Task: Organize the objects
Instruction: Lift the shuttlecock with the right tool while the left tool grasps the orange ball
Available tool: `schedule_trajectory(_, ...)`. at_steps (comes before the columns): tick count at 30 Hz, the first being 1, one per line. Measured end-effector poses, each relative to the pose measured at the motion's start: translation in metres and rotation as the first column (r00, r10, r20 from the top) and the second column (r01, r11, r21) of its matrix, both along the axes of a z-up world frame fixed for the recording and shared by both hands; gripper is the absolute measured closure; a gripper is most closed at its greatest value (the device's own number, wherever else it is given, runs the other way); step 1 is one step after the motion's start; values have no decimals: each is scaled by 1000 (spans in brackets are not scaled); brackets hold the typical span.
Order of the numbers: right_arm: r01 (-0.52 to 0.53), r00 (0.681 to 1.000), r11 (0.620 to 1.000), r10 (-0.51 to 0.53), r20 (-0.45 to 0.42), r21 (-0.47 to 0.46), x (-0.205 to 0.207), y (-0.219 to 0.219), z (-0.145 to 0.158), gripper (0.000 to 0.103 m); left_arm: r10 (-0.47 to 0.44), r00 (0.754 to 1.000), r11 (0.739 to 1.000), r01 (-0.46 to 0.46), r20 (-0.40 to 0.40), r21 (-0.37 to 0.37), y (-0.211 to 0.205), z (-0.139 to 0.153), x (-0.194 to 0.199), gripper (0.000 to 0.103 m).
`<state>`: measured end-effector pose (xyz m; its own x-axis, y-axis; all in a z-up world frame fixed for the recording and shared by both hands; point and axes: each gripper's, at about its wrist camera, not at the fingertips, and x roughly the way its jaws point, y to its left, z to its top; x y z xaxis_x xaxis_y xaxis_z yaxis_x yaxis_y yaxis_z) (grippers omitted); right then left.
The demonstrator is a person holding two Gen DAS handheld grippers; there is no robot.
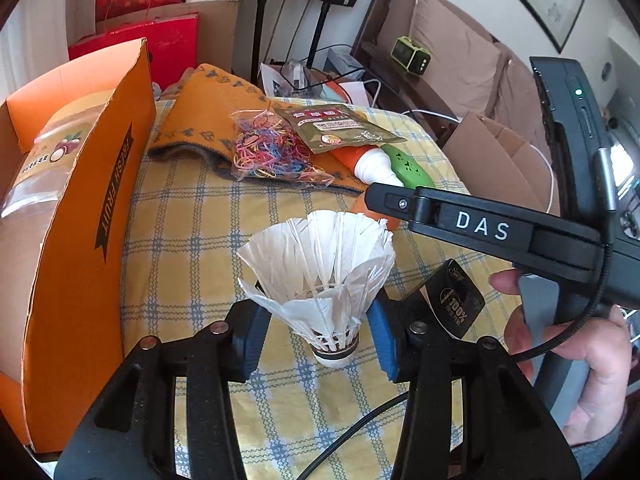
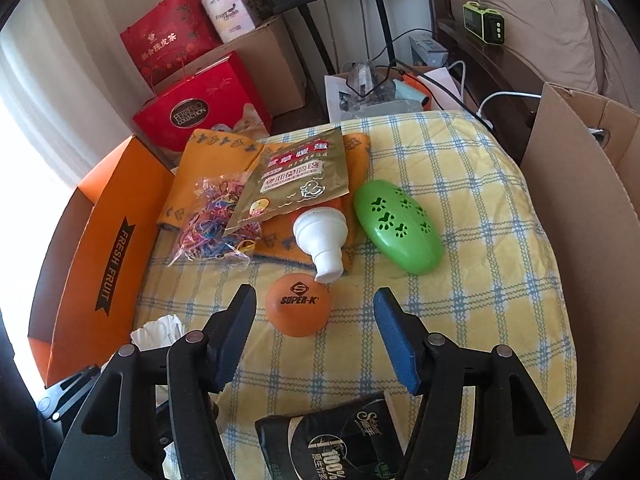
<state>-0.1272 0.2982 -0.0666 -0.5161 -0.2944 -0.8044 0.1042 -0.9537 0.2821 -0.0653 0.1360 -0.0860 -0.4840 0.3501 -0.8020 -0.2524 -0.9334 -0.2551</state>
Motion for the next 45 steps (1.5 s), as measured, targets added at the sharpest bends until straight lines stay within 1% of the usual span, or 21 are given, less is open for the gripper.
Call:
schedule_trajectory(3,-7,1000,1000,8,19,-10,-5,-4,-8,41,7,1000,1000,-7,7,3,-2,-2,-2,60)
schedule_trajectory(6,-12,999,1000,12,33,-1,-9,-8,-15,43,7,1000,1000,-7,5,4,-3,-3,-1,60)
schedule_trajectory(8,-16,999,1000,16,43,2,-12,-10,-21,47,9,1000,1000,-9,4,3,-4,-3,-1,60)
schedule_trajectory(10,-18,999,1000,18,32,13,-14,-12,-22,49,8,1000,1000,-8,6,4,-3,-3,-1,60)
schedule_trajectory(12,-26,999,1000,25,30,18,-15,-13,-22,55,8,1000,1000,-8,6,1,-3,-2,0,60)
schedule_trajectory(14,-35,999,999,34,32,30,-16,-15,-23,64,11,1000,1000,-11,3,1,-5,-1,-1,60)
schedule_trajectory(20,-57,998,997,56,11,48,-7,-16,-17,64,10,1000,1000,-10,-12,6,-9,11,-2,60)
schedule_trajectory(22,-61,998,997,62,-7,47,1,-15,-11,64,7,1000,1000,-7,-23,10,-11,18,-2,60)
schedule_trajectory(24,-63,997,996,65,-35,65,11,-15,-4,64,7,999,1000,-6,-41,15,-13,27,-1,60)
schedule_trajectory(27,-42,993,993,54,-107,111,27,-13,11,64,13,997,1000,-12,-72,16,-16,40,-1,60)
schedule_trajectory(32,7,974,985,32,-223,175,47,-17,41,64,33,988,999,-34,-154,-8,-21,64,1,60)
schedule_trajectory(40,54,947,979,12,-320,197,60,-31,83,64,78,966,995,-90,-245,-41,-34,93,1,60)
schedule_trajectory(45,57,933,980,16,-360,190,63,-49,102,64,119,958,991,-132,-262,-33,-53,105,-2,60)
